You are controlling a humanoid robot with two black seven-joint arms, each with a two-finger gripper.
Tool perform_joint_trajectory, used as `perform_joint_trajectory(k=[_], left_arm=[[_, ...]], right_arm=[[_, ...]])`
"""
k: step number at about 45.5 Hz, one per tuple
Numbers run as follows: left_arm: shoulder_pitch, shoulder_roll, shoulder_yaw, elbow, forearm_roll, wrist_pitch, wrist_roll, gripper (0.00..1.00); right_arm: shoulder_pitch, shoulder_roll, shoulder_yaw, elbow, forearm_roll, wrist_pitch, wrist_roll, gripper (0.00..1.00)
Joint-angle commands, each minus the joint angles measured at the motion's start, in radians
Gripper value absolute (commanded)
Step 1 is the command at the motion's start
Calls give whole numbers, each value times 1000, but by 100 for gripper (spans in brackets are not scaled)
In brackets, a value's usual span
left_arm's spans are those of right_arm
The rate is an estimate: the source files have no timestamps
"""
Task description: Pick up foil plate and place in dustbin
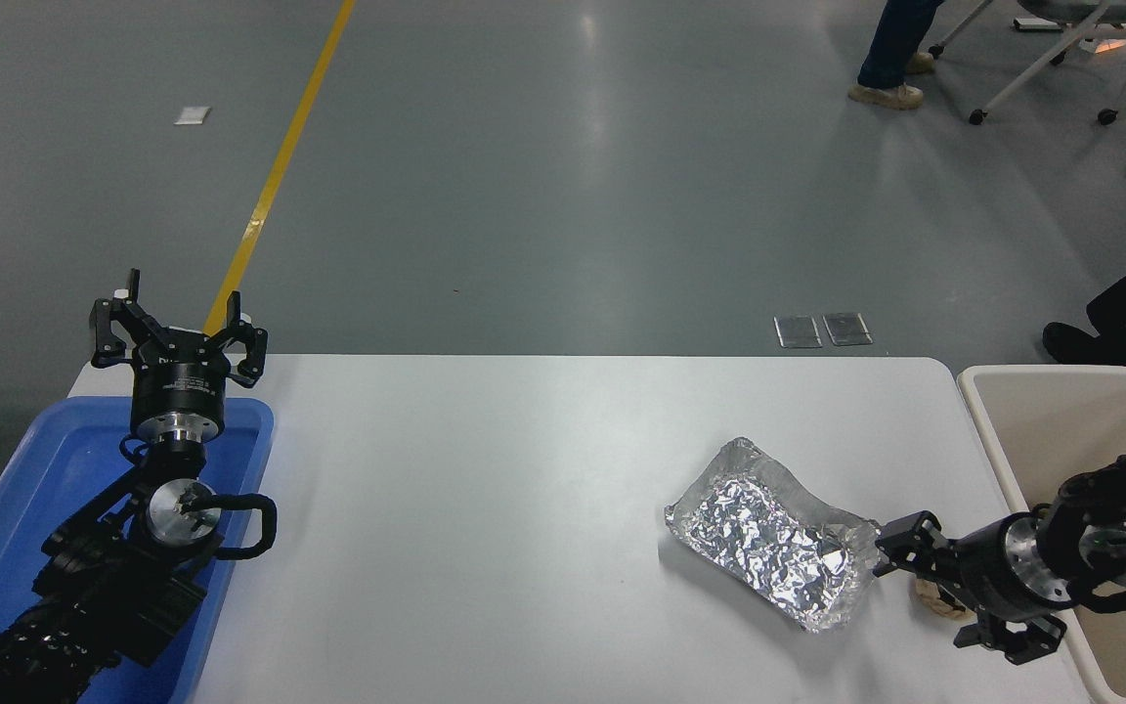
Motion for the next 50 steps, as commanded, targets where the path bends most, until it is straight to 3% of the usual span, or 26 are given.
perform_joint_trajectory(k=[1, 12, 21, 28, 33, 50], left_arm=[[0, 0, 0, 0, 0, -1, 0, 99], [0, 0, 0, 0, 0, 1, 0, 99], [0, 0, 0, 0, 0, -1, 0, 99], [0, 0, 1, 0, 0, -1, 0, 99], [0, 0, 0, 0, 0, -1, 0, 99], [0, 0, 0, 0, 0, -1, 0, 99]], right_arm=[[-110, 81, 92, -87, 16, -37, -1, 99], [-159, 143, 102, -198, 16, -61, 5, 95], [-196, 184, 106, -277, -2, -66, 10, 73], [-204, 198, 106, -282, -5, -63, 11, 40], [-201, 206, 106, -287, -5, -63, 11, 0], [-184, 190, 106, -288, -34, -61, 13, 0]])
